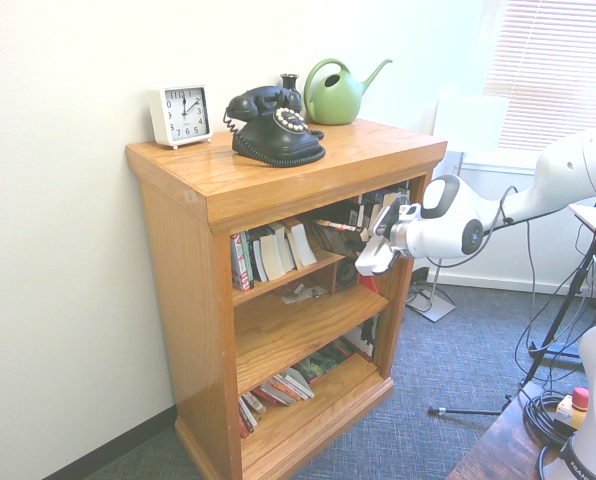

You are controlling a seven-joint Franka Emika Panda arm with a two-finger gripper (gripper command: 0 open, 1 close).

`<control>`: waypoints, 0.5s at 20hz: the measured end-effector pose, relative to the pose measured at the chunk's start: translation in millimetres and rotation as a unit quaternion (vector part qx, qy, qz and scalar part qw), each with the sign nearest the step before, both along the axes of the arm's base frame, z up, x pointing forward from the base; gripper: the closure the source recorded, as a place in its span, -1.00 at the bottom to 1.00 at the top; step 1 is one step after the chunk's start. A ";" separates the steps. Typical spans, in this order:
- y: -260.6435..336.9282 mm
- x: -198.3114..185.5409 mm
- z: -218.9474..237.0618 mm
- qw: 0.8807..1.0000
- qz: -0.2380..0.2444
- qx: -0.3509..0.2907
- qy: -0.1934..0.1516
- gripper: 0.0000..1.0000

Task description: Organize the shelf

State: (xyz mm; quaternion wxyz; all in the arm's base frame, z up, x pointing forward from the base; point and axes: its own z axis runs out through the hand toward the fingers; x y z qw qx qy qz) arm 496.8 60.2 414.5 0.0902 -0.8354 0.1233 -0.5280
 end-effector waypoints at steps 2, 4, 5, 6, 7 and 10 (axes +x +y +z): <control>-7.2 1.8 -5.2 1.000 -0.009 0.017 -0.004 1.00; -14.1 5.1 -17.2 0.999 -0.016 0.032 -0.004 1.00; -17.4 9.0 -24.2 0.999 -0.017 0.037 -0.003 1.00; -19.7 14.9 -31.5 0.999 -0.017 0.042 -0.002 1.00; -21.3 23.0 -38.3 0.999 -0.015 0.045 -0.001 1.00; -20.3 59.8 -52.2 0.999 -0.008 0.050 -0.007 1.00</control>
